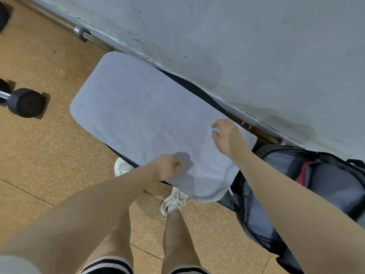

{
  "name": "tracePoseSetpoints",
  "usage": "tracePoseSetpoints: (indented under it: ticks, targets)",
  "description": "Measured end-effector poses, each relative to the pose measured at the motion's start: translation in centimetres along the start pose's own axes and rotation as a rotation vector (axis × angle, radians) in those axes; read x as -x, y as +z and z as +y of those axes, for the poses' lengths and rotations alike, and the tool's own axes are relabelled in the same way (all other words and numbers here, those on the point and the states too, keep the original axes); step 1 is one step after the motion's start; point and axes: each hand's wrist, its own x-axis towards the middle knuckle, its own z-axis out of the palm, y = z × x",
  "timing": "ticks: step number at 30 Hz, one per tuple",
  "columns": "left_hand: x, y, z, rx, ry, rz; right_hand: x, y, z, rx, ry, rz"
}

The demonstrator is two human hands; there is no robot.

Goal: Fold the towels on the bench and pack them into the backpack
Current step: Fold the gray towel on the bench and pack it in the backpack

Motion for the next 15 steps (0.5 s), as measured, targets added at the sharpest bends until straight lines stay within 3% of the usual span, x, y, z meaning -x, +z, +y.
tracePoseSetpoints:
  ticks: [6, 15]
  targets:
    - [2.8, -8.4, -9.6, 0.107, -0.226, 0.341, -4.0, 1.5, -10.7, -0.089, -0.117, -0.063]
    - [4.4, -17.2, -24.8, 0.339, -0.370, 0.735, -14.0, 8.0, -24.7, 0.026, -0.204, -0.063]
